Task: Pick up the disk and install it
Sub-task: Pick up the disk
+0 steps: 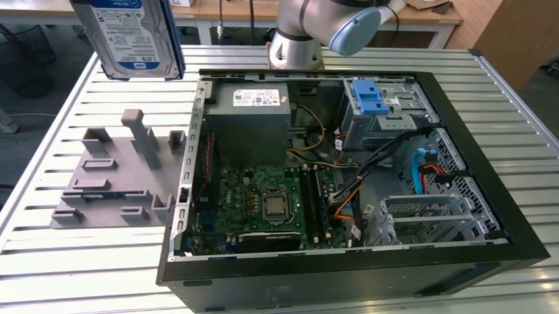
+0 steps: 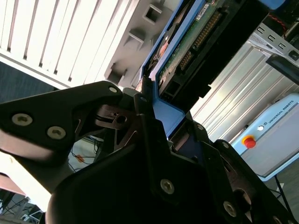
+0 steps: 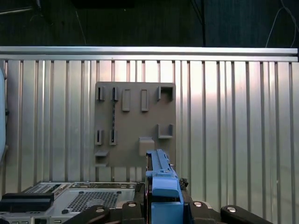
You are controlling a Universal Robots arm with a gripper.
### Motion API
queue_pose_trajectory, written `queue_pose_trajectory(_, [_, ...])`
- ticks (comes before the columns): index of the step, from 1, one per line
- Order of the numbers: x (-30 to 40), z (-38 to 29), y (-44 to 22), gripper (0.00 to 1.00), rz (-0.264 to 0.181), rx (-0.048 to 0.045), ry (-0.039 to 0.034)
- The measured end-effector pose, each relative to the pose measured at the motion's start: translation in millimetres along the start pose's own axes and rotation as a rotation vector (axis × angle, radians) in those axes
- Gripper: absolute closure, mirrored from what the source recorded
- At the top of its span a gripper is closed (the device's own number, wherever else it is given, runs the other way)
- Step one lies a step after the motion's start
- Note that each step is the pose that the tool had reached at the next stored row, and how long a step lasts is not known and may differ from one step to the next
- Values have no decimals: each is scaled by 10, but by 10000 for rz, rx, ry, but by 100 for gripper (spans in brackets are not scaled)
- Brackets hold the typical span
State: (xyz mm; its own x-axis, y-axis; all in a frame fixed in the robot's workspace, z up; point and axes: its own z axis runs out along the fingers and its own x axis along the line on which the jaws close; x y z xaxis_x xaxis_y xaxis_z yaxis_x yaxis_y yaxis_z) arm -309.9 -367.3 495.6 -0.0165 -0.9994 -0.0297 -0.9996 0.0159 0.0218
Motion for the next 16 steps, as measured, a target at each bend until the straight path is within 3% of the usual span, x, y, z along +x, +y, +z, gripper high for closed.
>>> queue_pose_trajectory(6, [15,-2,-56,64,-1,-1,0])
queue_pose_trajectory(16, [177,-8,-107,64,2,-1,0])
